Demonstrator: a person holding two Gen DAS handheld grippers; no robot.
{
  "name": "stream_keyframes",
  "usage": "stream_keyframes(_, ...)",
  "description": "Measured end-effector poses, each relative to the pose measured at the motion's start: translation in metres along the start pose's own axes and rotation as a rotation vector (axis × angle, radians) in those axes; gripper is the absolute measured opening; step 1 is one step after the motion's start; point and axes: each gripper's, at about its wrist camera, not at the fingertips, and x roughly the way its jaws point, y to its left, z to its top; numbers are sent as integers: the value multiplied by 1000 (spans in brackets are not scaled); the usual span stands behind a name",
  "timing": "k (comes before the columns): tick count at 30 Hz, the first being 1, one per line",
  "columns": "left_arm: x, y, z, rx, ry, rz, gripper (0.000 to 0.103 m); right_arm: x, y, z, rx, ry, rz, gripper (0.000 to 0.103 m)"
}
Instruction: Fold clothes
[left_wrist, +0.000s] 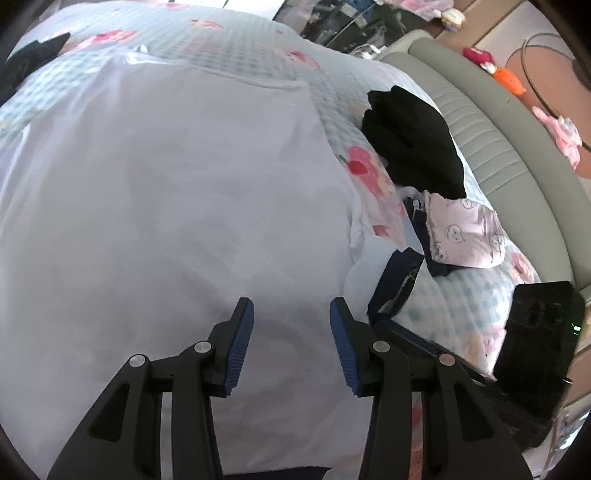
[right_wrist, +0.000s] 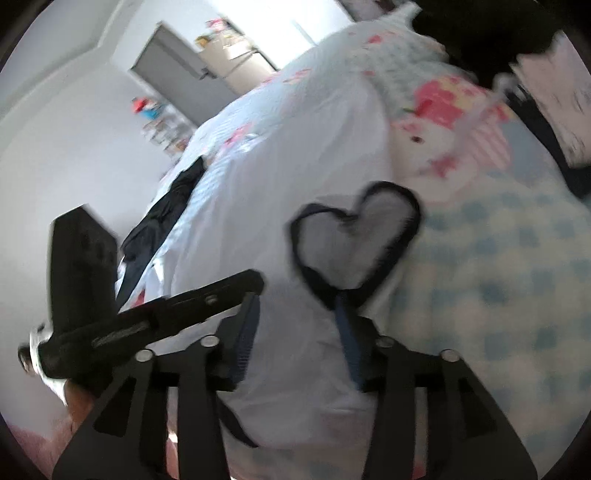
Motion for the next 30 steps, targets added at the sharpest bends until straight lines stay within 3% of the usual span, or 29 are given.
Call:
stream_keyframes(1, 0, -1, 0, 1, 2, -9, 45, -3, 4, 1, -21, -5, 14, 49)
stream_keyframes(3, 0, -5, -1, 12, 3, -25, 45, -25, 3, 5, -20, -96, 10, 50)
stream_keyframes(6, -1, -21, -1, 60, -10, -44, 45, -62, -23, 10, 65, -234, -120, 51)
stream_keyframes(8, -1, -33, -1, 107, -18, -63, 45, -71, -44, 9, 128, -239, -221, 53)
stream_keyframes(12, 9, -64, -5, 219, -8, -86, 45, -52, -73, 4, 252, -129, -310, 53)
stream_keyframes(13, 12, -69, -5, 242, -5, -61, 45, -50, -73, 5, 251, -125, -320, 53)
stream_keyframes(20, 46, -93, 0, 367, 8, 310, 43, -36, -67, 10, 209, -76, -332, 53)
stream_keyframes(22, 34, -79, 3, 302, -25, 379, 43, -27, -62, 12, 180, -58, -349, 54)
stream_keyframes(25, 3, -42, 7, 143, -82, 411, 43, -20, -58, 9, 160, -45, -354, 59)
stream_keyframes(28, -16, -11, 8, 34, -85, 296, 43, -19, -54, 10, 142, -42, -333, 59)
stream_keyframes(30, -24, -10, 2, 38, -100, 199, 44, -15, -47, 10, 120, -31, -283, 59)
